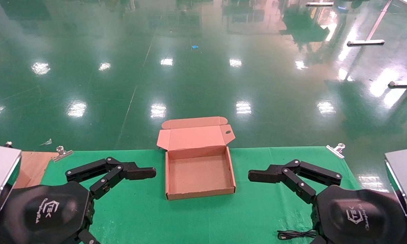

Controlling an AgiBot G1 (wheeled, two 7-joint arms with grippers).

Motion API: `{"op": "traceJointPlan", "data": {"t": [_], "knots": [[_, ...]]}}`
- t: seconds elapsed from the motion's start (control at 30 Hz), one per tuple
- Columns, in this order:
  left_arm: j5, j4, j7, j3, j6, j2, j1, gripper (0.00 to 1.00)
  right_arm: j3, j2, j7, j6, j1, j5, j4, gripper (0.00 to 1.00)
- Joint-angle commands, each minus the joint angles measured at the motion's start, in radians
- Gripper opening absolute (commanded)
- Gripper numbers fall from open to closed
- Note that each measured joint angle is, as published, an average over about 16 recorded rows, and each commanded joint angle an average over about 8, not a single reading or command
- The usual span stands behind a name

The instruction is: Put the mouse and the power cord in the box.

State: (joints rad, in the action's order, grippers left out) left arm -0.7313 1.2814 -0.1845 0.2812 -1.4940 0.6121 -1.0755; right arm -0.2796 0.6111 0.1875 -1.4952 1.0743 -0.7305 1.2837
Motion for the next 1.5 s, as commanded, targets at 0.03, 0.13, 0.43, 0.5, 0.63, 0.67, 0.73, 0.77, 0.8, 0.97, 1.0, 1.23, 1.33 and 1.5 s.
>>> {"op": "traceJointPlan", "data": {"t": [0.03, 0.13, 0.43, 0.5, 0.63, 0.67, 0.73, 0.77, 0.8, 0.97, 1.0, 1.23, 1.33, 1.5], "knots": [[0.0, 0.0, 0.0, 0.0, 0.0, 0.0, 0.0, 1.0, 0.0, 0.0, 0.0, 0.0, 0.0, 0.0, 0.0, 1.0], [0.0, 0.0, 0.0, 0.0, 0.0, 0.0, 0.0, 1.0, 0.0, 0.0, 0.0, 0.0, 0.0, 0.0, 0.0, 1.0], [0.0, 0.0, 0.0, 0.0, 0.0, 0.0, 0.0, 1.0, 0.0, 0.0, 0.0, 0.0, 0.0, 0.0, 0.0, 1.0], [0.0, 0.0, 0.0, 0.0, 0.0, 0.0, 0.0, 1.0, -0.001, 0.001, -0.001, 0.001, 0.001, -0.001, -0.001, 1.0], [0.0, 0.0, 0.0, 0.0, 0.0, 0.0, 0.0, 1.0, -0.003, 0.0, -0.003, 0.0, 0.002, -0.006, 0.0, 1.0], [-0.004, 0.001, 0.002, 0.001, 0.0, -0.001, 0.0, 1.0, -0.005, -0.001, -0.006, -0.001, 0.003, -0.013, 0.001, 1.0], [-0.022, -0.002, 0.009, 0.007, 0.002, -0.002, 0.003, 1.0, -0.013, -0.003, -0.016, -0.003, 0.01, -0.041, 0.001, 1.0], [-0.035, -0.007, 0.015, 0.012, 0.002, -0.001, 0.004, 1.0, -0.019, -0.004, -0.023, -0.007, 0.016, -0.062, 0.001, 1.0], [-0.055, -0.011, 0.024, 0.019, 0.002, 0.0, 0.004, 1.0, -0.029, -0.003, -0.032, -0.01, 0.026, -0.091, 0.0, 1.0], [-0.223, -0.065, 0.097, 0.075, 0.004, 0.012, -0.027, 1.0, -0.115, 0.026, -0.09, -0.024, 0.127, -0.333, -0.032, 1.0], [-0.264, -0.082, 0.116, 0.088, 0.003, 0.014, -0.039, 1.0, -0.138, 0.038, -0.101, -0.027, 0.154, -0.391, -0.043, 1.0], [-0.535, -0.272, 0.272, 0.177, 0.005, 0.044, -0.145, 1.0, -0.31, 0.163, -0.183, -0.032, 0.336, -0.795, -0.17, 1.0], [-0.644, -0.364, 0.341, 0.219, 0.013, 0.063, -0.192, 1.0, -0.379, 0.228, -0.235, -0.019, 0.399, -0.945, -0.248, 1.0], [-0.809, -0.493, 0.438, 0.288, 0.042, 0.103, -0.259, 1.0, -0.471, 0.325, -0.323, 0.021, 0.472, -1.133, -0.395, 1.0]]}}
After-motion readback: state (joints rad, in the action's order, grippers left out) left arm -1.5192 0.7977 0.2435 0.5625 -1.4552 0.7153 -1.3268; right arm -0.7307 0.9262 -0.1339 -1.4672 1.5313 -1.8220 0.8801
